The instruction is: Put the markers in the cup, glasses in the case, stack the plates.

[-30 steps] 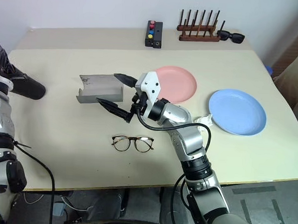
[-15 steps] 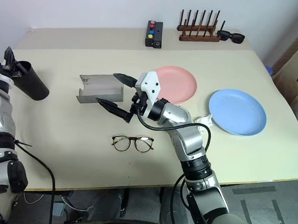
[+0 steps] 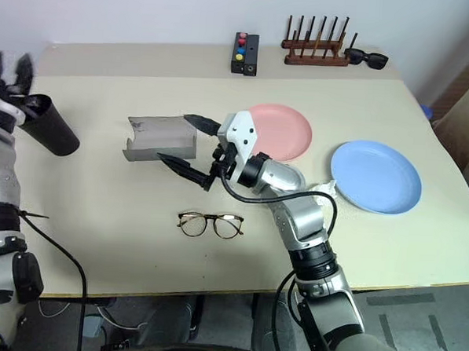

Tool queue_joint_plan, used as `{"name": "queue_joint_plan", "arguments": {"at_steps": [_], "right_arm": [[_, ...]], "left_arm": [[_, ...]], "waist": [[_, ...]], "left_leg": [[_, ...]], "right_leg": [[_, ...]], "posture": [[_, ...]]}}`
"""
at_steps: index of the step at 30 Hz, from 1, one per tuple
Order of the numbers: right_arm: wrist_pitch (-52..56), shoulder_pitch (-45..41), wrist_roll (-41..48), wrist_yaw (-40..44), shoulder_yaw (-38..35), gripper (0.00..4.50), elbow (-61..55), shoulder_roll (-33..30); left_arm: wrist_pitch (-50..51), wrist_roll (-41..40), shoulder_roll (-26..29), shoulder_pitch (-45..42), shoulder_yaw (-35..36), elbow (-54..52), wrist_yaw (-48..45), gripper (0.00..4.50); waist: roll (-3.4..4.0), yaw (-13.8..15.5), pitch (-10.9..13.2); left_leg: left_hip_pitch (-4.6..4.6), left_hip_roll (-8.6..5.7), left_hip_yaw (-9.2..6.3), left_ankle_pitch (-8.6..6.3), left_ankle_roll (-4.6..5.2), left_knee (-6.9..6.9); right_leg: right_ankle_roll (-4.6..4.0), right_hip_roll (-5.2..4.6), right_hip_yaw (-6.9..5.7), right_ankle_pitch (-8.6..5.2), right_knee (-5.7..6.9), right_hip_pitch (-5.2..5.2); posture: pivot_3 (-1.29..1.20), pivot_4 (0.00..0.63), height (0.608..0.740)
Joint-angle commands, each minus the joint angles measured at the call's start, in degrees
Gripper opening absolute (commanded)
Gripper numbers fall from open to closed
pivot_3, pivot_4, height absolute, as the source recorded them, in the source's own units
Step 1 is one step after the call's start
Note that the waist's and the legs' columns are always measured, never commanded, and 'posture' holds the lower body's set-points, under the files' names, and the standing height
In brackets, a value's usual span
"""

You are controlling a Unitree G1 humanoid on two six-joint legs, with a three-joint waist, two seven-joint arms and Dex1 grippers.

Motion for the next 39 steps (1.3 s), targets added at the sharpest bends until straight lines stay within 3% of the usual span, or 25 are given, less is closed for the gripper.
{"name": "queue_joint_plan", "arguments": {"at_steps": [1,6,10,17,20,27,30,39], "right_arm": [[-1.45,-0.72,0.03,0.7,-1.24,4.5,-0.92,-1.03],[-0.29,0.81,0.31,1.87,-0.98,4.5,-3.09,-3.56],[2.1,3.85,0.6,3.56,-0.2,4.5,-6.7,-6.85],[3.97,6.15,0.77,2.47,-1.16,4.5,-9.67,-8.87],[4.37,6.84,0.7,1.7,-1.33,4.5,-10.63,-9.16],[4.91,7.63,0.9,0.85,-1.5,4.5,-11.75,-9.71],[5.02,7.72,1.04,0.8,-1.49,4.5,-11.92,-9.9],[5.51,7.25,1.2,1.75,-1.55,4.5,-11.63,-10.89]], "left_arm": [[6.82,-0.17,3.44,2.59,-6.09,-6.08,-10.36,4.45],[11.7,3.44,7.84,3.22,-16.53,-5.17,-24.85,4.45],[9.09,10.91,9.56,-1.73,-25.15,3.59,-33.94,4.45],[5.21,18.34,8.14,-9.37,-30.83,17.2,-39.42,4.45],[3.45,20.12,6.89,-11.21,-31.5,21.39,-40.37,3.59],[0.42,21.01,5.17,-12.07,-30.65,24.13,-41.15,0.03],[-0.72,20.48,4.39,-11.45,-29.63,23.02,-41.52,0.03],[11.05,9.22,4.48,-1.88,-28.04,-4.16,-52.71,0.03]], "waist": [[0.04,-0.2,0.02],[0.06,-0.35,0.03],[0.05,0.03,0.03],[0.04,-0.06,0.03],[0.04,-0.1,0.03],[0.03,-0.01,0.03],[0.02,-0.02,0.02],[0.01,-0.05,0.03]], "left_leg": [[0.01,0.01,0.0,0.0,0.0,-0.03],[0.03,0.04,0.01,0.0,0.01,-0.09],[-0.02,0.03,0.01,0.0,0.01,-0.04],[-0.04,0.03,0.01,0.0,0.01,-0.02],[-0.04,0.03,0.02,0.0,0.02,-0.01],[-0.04,0.03,0.02,0.0,0.02,0.0],[-0.03,0.02,0.03,0.0,0.02,0.0],[-0.08,0.03,0.0,0.0,0.02,0.01]], "right_leg": [[-0.01,0.01,0.0,0.0,0.01,-0.01],[-0.03,0.05,0.01,-0.01,0.03,-0.06],[-0.02,0.05,0.0,-0.02,0.01,-0.05],[0.0,0.04,0.0,-0.03,0.0,-0.05],[0.01,0.04,0.0,-0.03,0.0,-0.05],[0.01,0.04,0.01,-0.03,0.01,-0.05],[0.02,0.01,0.01,-0.03,0.01,-0.03],[0.01,0.01,0.01,-0.03,0.0,-0.04]], "posture": [[0.0,0.15,0.734],[0.0,0.15,0.734],[0.0,0.15,0.734],[0.0,0.15,0.734],[0.0,0.15,0.734],[0.0,0.15,0.734],[0.0,0.15,0.734],[0.0,0.15,0.734]]}}
